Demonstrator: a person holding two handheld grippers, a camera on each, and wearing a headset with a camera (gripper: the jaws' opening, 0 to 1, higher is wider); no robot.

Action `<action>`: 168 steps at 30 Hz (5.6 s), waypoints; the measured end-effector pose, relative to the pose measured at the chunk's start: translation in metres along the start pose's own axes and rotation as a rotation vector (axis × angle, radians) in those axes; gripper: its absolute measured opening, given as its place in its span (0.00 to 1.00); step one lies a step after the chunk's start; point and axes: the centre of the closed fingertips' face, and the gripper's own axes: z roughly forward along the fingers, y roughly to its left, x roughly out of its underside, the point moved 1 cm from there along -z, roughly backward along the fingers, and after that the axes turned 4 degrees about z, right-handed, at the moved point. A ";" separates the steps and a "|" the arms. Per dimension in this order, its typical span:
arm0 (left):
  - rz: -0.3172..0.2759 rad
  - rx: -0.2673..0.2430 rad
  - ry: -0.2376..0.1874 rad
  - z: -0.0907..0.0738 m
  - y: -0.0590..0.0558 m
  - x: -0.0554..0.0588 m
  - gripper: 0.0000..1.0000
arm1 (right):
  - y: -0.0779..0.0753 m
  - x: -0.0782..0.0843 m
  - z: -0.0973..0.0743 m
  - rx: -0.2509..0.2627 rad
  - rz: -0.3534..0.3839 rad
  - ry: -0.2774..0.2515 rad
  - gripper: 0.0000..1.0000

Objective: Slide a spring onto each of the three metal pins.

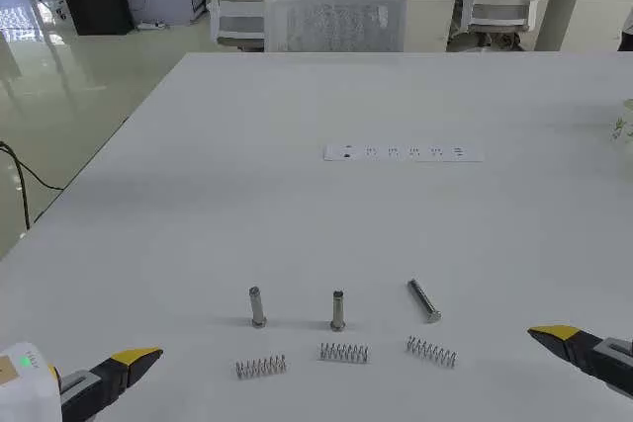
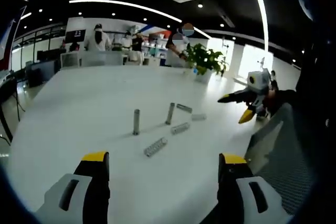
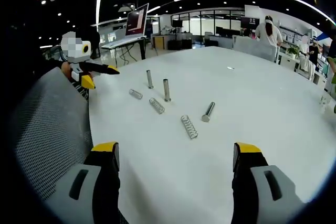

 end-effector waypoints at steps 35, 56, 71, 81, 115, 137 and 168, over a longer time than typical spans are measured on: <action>-0.001 0.000 0.005 0.000 -0.003 0.000 0.80 | -0.001 0.002 0.001 -0.002 0.000 0.010 0.88; -0.001 -0.001 0.011 -0.001 -0.001 0.002 0.79 | -0.003 0.002 0.002 0.001 0.004 0.010 0.88; -0.003 -0.010 0.005 -0.001 0.000 0.001 0.79 | -0.013 -0.012 0.005 0.006 -0.004 -0.004 0.87; -0.001 -0.012 0.003 -0.001 0.000 0.000 0.79 | -0.023 -0.038 0.017 0.001 -0.061 -0.011 0.86; -0.001 -0.010 0.012 0.001 0.000 0.002 0.79 | -0.070 -0.065 0.085 0.040 -0.114 0.157 0.58; -0.006 -0.007 0.018 0.001 0.000 0.003 0.77 | -0.081 -0.058 0.116 0.119 -0.013 0.259 0.28; -0.013 -0.001 0.023 0.000 0.003 0.007 0.74 | -0.086 -0.045 0.130 0.191 0.052 0.376 0.05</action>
